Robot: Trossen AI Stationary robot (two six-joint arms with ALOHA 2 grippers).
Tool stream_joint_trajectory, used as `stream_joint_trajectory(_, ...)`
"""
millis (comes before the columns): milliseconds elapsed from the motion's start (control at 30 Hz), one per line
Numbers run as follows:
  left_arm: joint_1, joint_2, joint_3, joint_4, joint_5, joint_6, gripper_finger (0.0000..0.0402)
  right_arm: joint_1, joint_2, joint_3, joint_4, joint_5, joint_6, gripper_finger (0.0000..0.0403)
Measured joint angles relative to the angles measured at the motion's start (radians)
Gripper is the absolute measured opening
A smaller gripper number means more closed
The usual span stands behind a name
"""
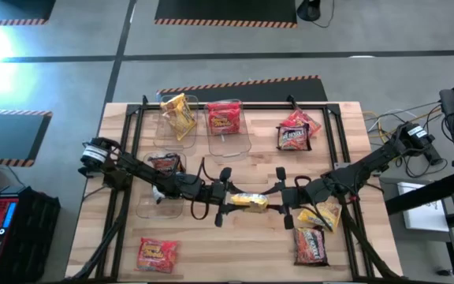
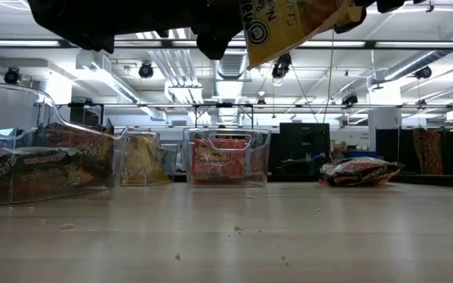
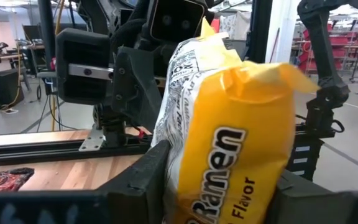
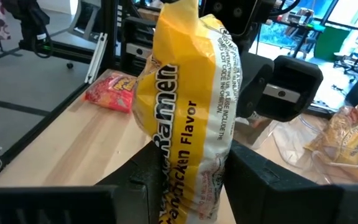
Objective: Sort Maruchan noodles
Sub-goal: Put the yellow noodle pack into the top left transparent bin
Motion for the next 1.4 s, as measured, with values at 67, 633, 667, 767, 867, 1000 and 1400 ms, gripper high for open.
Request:
stream_joint_trajectory(67,0.0,0.0,0.0,-0.002,0.002,-0.004,0.0133,0.0,-0.001,0.0,-0.002,-0.005,0.011,0.0132)
stream_joint_trajectory(633,0.001,-0.01,-0.002,-0.069,-0.05,-0.026,0.0121,0.001,-0.132,0.192,-0.612,-0.004,0.383,0.021)
stream_joint_trajectory(667,0.004,-0.016,-0.002,-0.083,-0.062,-0.025,0.0121,0.001,-0.132,0.201,-0.641,-0.003,0.397,0.021)
stream_joint_trajectory(767,0.014,-0.053,-0.002,-0.161,-0.15,-0.01,0.012,0.001,-0.132,0.228,-0.713,-0.003,0.426,0.021)
stream_joint_trajectory(867,0.037,-0.124,-0.002,-0.3,-0.286,-0.002,0.012,0.001,-0.132,0.246,-0.771,-0.003,0.449,0.021)
stream_joint_trajectory(1000,0.092,-0.262,0.0,-0.577,-0.432,-0.013,0.012,0.001,-0.131,0.254,-0.816,-0.003,0.454,0.021)
stream_joint_trajectory(1400,0.442,-0.641,0.0,-1.306,-0.547,-0.108,0.0121,0.0,-0.129,0.236,-0.818,-0.003,0.452,0.0209)
